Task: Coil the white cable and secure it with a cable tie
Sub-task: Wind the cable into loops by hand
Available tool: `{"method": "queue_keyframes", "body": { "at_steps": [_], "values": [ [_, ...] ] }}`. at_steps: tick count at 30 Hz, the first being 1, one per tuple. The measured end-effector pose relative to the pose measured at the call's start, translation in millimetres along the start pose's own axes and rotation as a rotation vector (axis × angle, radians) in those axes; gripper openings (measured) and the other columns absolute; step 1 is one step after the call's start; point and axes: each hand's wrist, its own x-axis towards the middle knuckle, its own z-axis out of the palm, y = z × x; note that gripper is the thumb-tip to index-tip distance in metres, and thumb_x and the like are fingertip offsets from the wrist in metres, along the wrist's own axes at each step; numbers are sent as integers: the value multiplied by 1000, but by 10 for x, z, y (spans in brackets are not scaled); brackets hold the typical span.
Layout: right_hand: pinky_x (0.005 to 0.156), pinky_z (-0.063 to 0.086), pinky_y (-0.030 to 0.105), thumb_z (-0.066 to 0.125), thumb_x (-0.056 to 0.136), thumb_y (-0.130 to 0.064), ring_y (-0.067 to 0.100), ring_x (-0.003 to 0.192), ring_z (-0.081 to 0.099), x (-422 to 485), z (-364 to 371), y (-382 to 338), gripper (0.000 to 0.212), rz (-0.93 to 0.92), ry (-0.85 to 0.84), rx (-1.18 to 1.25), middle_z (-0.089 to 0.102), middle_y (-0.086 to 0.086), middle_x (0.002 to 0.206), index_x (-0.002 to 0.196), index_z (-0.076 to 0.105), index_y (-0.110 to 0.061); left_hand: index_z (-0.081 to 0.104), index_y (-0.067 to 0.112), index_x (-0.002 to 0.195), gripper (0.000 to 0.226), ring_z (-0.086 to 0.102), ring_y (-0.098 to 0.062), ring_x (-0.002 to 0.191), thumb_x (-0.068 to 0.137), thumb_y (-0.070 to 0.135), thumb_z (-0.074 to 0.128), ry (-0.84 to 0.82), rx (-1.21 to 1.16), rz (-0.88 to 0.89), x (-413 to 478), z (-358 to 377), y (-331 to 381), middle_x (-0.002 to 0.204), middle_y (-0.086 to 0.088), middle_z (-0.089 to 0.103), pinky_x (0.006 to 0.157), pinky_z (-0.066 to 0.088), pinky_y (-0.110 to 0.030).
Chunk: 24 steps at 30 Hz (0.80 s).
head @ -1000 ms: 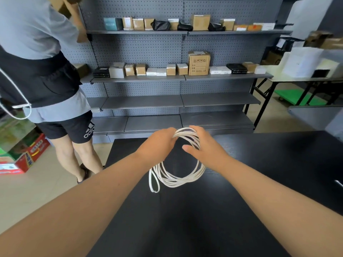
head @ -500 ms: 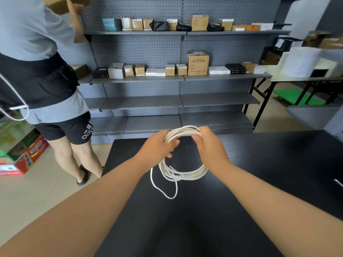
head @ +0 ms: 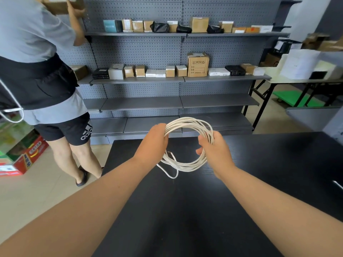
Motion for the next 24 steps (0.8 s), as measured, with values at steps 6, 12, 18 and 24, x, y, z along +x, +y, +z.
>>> {"method": "queue_keyframes", "body": {
  "at_steps": [6, 12, 18, 24],
  "values": [
    [83, 36, 25, 66, 84, -20, 12, 95, 53, 39, -71, -69, 64, -144, -53, -177, 51, -9, 113, 136, 30, -25, 38, 11, 81, 17, 31, -16, 56, 97, 8, 35, -36, 96, 67, 73, -131, 74, 66, 2, 31, 48, 23, -27],
    [86, 35, 24, 72, 78, -24, 13, 104, 51, 98, -18, -137, 80, -263, -143, -378, 45, -5, 125, 141, 23, -27, 39, 11, 78, 18, 54, -34, 72, 95, 4, 34, -146, 141, 106, 63, -145, 118, 72, -4, 40, 64, 42, -42],
    [74, 45, 30, 57, 90, -30, 23, 90, 61, 91, -12, -176, 28, -211, -181, -483, 57, -5, 94, 115, 46, -20, 39, 12, 81, 17, 60, -33, 81, 97, 12, 35, -190, 106, 130, 44, -170, 75, 83, -8, 46, 75, 50, -48],
    [54, 33, 29, 47, 96, -25, 12, 58, 41, 89, 36, -200, 17, -282, -122, -474, 43, -7, 66, 82, 42, -16, 50, 14, 89, 12, 53, -23, 80, 97, 19, 42, -78, -128, 104, -25, -77, 44, 81, 0, 49, 67, 43, -25]
  ]
}}
